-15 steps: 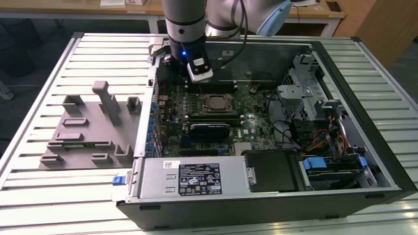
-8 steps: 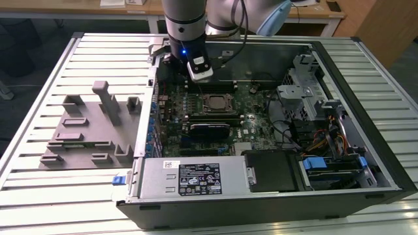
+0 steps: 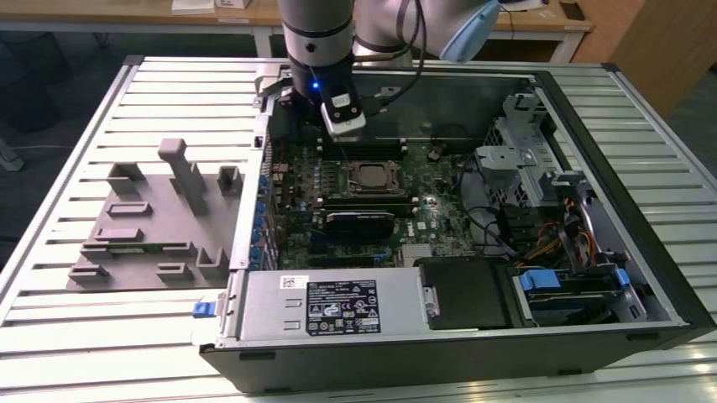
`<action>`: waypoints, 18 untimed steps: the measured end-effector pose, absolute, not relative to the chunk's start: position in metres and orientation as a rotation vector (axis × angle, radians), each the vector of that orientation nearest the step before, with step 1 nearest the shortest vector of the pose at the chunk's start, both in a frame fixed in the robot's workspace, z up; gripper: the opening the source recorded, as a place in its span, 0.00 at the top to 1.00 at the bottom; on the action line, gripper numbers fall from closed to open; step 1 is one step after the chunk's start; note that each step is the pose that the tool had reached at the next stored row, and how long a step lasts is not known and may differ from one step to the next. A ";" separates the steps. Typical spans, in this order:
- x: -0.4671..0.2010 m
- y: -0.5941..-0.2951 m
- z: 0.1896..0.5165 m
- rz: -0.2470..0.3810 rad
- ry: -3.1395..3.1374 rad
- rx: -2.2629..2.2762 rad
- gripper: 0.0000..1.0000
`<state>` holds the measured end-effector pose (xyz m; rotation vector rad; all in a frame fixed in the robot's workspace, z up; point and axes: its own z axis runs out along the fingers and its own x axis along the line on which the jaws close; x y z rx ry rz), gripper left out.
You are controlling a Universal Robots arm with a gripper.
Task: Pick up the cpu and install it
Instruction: 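Install the first cpu locking lever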
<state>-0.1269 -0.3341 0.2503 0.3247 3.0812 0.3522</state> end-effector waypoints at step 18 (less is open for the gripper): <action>-0.113 -0.334 0.252 0.384 3.080 0.321 0.89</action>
